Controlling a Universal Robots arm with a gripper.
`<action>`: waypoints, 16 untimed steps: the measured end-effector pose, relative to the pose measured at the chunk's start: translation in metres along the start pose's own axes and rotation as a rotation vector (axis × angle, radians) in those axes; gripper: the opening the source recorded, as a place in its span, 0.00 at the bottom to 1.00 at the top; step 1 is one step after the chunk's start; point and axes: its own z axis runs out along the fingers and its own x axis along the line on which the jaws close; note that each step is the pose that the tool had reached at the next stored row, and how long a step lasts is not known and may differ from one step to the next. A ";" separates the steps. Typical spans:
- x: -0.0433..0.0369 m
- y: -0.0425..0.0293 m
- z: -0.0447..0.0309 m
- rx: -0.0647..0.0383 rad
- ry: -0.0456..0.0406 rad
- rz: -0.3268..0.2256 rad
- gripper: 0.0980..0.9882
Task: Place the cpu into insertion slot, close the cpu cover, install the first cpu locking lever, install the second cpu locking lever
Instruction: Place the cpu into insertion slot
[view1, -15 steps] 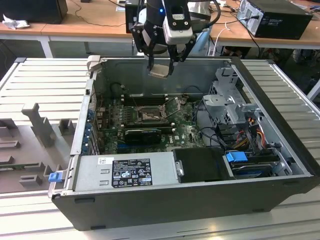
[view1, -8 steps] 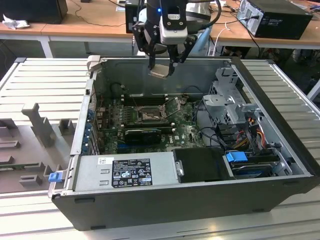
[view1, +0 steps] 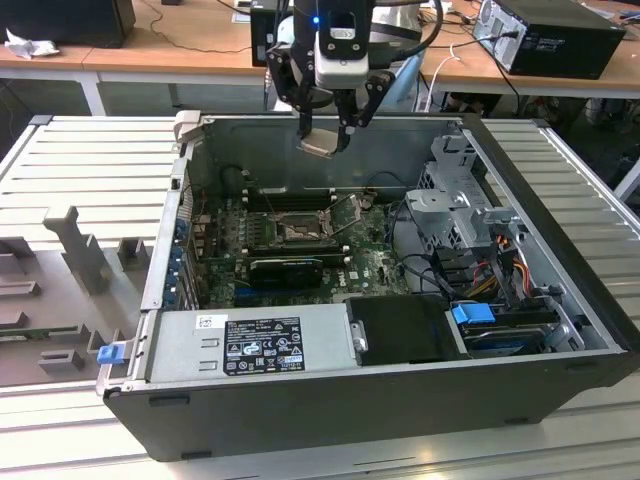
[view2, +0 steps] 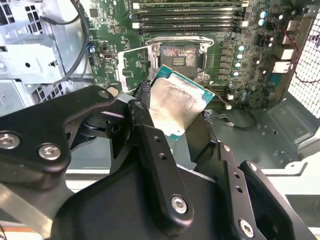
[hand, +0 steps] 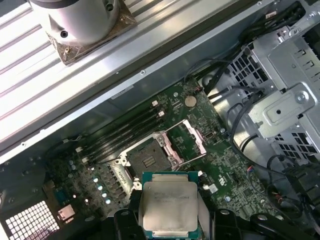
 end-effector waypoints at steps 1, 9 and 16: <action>0.0000 0.0000 0.0000 0.000 -0.0010 0.010 0.48; 0.0000 0.0000 0.0003 -0.002 -0.0106 0.115 0.48; 0.0000 -0.0001 0.0008 -0.003 -0.0238 0.254 0.48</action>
